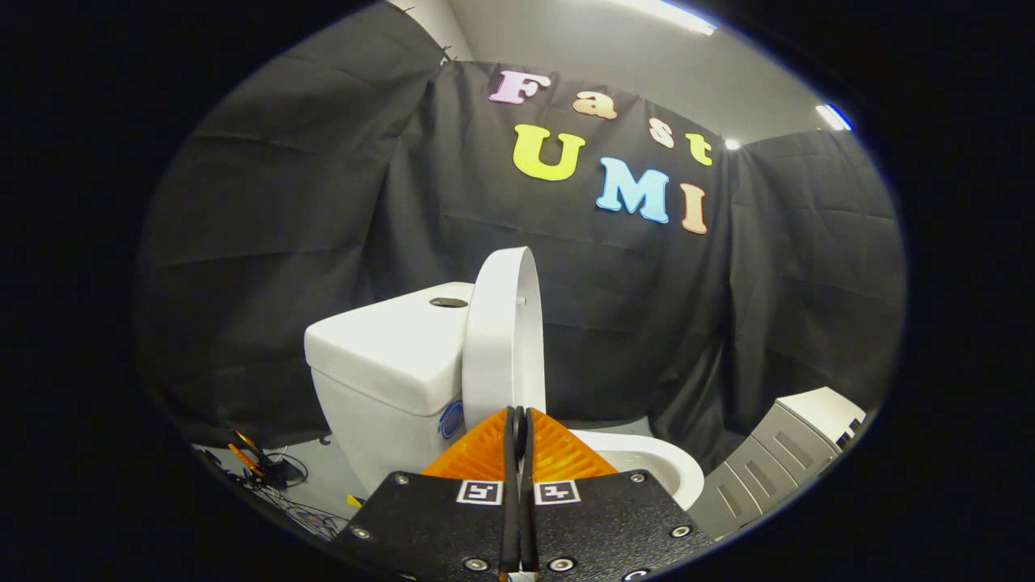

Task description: Open the toilet lid.

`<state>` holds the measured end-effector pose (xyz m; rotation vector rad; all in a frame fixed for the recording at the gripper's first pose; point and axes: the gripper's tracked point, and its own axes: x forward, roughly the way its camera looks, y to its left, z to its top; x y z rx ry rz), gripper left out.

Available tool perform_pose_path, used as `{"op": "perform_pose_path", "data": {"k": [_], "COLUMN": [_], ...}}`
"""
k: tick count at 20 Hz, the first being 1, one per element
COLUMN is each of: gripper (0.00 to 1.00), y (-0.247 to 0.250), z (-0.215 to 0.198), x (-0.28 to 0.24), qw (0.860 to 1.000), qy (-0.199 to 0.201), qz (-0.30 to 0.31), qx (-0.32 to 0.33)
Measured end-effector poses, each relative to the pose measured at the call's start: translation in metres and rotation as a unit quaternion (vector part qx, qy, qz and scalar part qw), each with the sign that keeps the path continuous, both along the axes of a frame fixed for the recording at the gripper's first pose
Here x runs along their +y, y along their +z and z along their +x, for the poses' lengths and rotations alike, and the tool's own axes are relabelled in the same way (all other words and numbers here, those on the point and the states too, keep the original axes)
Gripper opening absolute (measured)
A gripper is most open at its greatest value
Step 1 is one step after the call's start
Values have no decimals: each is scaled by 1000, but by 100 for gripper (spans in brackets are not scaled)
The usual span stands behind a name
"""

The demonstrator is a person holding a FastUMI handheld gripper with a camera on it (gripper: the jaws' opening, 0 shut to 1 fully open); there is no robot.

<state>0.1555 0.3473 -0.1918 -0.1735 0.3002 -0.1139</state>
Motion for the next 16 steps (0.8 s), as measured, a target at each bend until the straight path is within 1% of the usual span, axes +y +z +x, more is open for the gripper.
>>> {"op": "perform_pose_path", "data": {"k": [2,4,5,6,8,9,12,13,16], "gripper": [0,4,10,12,33,44,92,96,95], "y": [0,-4,-3,0,9,17,47,59,91], "z": [2,0,-4,-7,-14,-18,-27,-29,-38], "x": [1,6,8,11,18,17,13,10,-10], "qw": [1000,999,999,999,998,998,995,993,986], "qy": [3,12,18,24,42,43,59,64,77], "qz": [-13,-10,-3,5,29,39,77,94,140], "qx": [11,32,36,39,31,23,-10,-21,-51]}}
